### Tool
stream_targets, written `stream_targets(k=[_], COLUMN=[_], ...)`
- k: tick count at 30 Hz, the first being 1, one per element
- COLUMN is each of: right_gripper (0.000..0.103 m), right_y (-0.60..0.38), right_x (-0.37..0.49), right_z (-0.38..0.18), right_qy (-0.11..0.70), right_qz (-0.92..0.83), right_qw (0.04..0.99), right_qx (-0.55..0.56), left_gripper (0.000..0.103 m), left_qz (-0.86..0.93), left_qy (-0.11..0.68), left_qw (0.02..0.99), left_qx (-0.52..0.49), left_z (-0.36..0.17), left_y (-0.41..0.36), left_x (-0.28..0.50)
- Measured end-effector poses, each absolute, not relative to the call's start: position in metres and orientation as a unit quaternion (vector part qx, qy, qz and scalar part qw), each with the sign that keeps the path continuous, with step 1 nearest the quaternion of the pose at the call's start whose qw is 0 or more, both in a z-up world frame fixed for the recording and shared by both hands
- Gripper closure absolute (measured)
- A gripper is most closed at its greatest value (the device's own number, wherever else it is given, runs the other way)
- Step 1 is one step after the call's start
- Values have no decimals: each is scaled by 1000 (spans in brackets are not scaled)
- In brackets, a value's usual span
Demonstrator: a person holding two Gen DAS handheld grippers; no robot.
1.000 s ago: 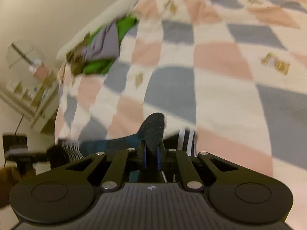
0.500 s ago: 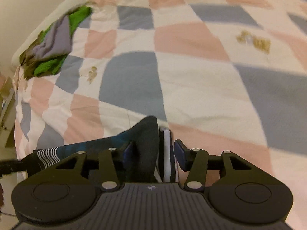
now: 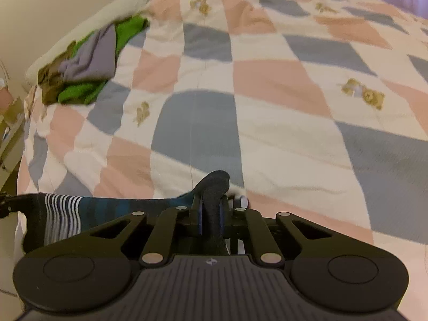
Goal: Fold clothes
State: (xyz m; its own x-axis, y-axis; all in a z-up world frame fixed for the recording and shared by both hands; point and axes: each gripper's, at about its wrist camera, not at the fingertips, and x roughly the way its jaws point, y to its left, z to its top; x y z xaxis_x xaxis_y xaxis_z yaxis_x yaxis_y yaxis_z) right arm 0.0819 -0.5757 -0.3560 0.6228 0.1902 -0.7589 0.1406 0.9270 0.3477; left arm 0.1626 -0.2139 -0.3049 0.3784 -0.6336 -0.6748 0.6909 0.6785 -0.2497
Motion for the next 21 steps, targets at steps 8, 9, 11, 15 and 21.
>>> stream_targets(k=[8,9,11,15,21], right_gripper=[89,79,45,46,54], right_y=[-569,-569,-569,-548,-521], right_x=[101,103,106,87,55], right_z=[-386,-383,-377,-337,-301], right_qy=[471,475,482,434,381], right_qz=[-24,-30,-45,-64,-6], right_qw=[863,860,857,896,924], right_qx=[184,183,175,66,11], left_gripper=[98,98,98,97,99], left_qz=[-353,-352,-350,-334,-328], left_qy=[477,476,474,473,444], left_qw=[805,805,806,812,832], left_qx=[29,38,55,72,57], left_z=[-378,-374,-366,-338,-287], left_y=[-216,-218,-222,-219,-204], left_x=[185,184,182,176,153])
